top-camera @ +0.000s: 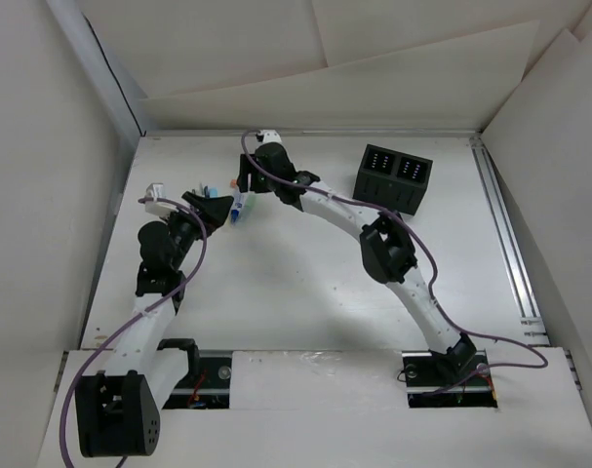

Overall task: Sort the stationery into containers
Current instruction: Pick up the stationery from the center of the board, then place the stationery in the storage box.

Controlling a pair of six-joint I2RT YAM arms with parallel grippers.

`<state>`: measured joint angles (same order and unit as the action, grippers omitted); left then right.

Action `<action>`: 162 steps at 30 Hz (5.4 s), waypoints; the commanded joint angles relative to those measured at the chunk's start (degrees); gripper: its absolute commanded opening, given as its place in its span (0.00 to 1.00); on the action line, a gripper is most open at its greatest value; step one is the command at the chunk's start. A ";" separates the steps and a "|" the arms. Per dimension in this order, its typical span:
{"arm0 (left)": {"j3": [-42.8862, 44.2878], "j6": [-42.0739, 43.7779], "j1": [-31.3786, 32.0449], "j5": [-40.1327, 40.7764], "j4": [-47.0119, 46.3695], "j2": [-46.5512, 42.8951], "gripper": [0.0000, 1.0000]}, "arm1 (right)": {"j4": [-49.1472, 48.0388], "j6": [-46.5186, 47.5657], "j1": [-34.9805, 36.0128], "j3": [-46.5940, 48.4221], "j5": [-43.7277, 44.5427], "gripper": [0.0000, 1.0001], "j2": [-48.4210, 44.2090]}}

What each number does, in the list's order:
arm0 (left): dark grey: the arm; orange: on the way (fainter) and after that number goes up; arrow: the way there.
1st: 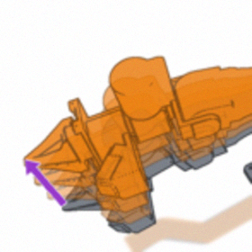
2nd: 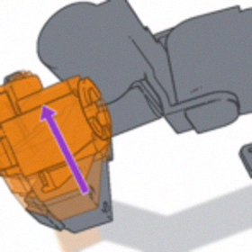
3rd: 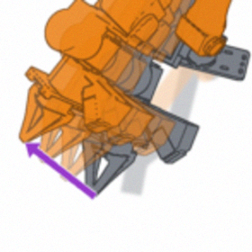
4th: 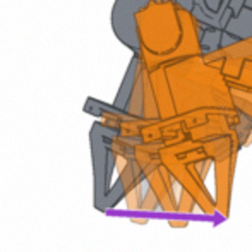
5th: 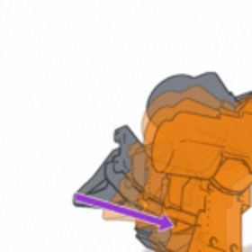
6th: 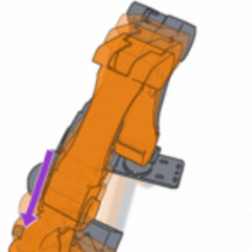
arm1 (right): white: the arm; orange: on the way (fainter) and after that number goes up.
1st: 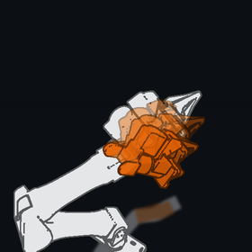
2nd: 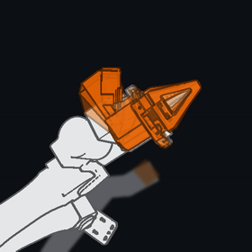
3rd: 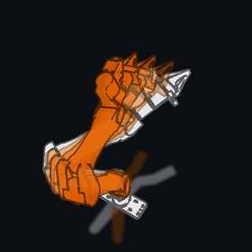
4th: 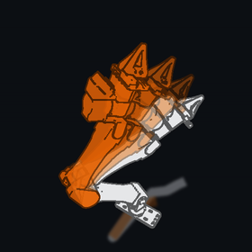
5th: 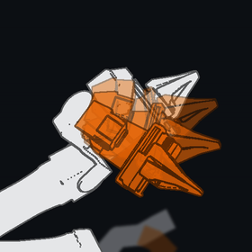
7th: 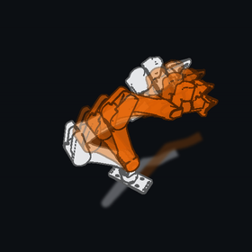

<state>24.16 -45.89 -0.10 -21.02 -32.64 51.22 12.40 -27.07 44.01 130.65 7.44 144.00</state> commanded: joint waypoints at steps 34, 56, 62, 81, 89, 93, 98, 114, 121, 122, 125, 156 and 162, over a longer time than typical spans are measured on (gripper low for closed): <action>-4.56 1.86 3.97 1.23 -1.29 -6.57 0.99 | -3.17 -15.91 0.64 5.16 -7.19 0.55 10.60; -5.09 3.43 3.97 15.65 7.86 -2.89 0.90 | -2.20 -13.01 0.64 1.45 -6.82 0.22 6.47; -5.09 3.44 3.97 15.65 7.86 -2.35 0.90 | -5.10 -13.54 0.64 -1.97 -10.59 0.10 1.91; -7.38 4.49 3.97 5.73 1.27 -2.54 0.89 | -26.73 -14.61 -7.35 -36.77 -11.67 0.06 -34.03; -6.85 5.02 6.50 -3.24 -8.13 4.76 0.88 | -26.11 -0.45 -19.82 -47.67 14.66 0.04 -47.23; -6.32 6.16 8.53 -2.72 -8.14 6.25 0.88 | -25.50 1.67 -23.87 -47.68 24.95 0.04 -45.75; -6.32 6.16 8.54 -2.72 -8.66 6.26 0.88 | -24.97 6.05 -25.11 -45.40 34.55 0.04 -41.71; -5.79 5.11 8.54 -5.70 -9.90 8.63 0.88 | -15.13 10.90 -23.19 -33.79 49.77 0.04 -27.82; -5.79 5.11 8.54 -4.57 -9.90 8.63 0.88 | -14.61 11.43 -20.90 -32.65 53.37 0.04 -25.88; -5.79 4.59 8.54 -4.56 -9.90 8.63 0.88 | -14.60 11.43 -20.89 -32.65 53.38 0.04 -25.18; -5.79 4.58 8.54 -4.03 -9.90 8.63 0.87 | -14.60 11.43 -19.76 -32.65 54.43 0.04 -24.65; 0.80 5.20 15.83 19.70 4.43 15.74 0.79 | -12.93 6.69 -14.30 -37.31 58.48 0.40 -28.34; 0.80 5.20 15.83 20.22 4.43 16.45 0.79 | -11.88 4.40 -13.77 -39.51 57.86 0.57 -31.67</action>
<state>23.14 -41.34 15.66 -2.50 -27.99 67.72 0.60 -20.64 29.52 91.57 64.84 117.60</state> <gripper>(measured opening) 0.795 0.555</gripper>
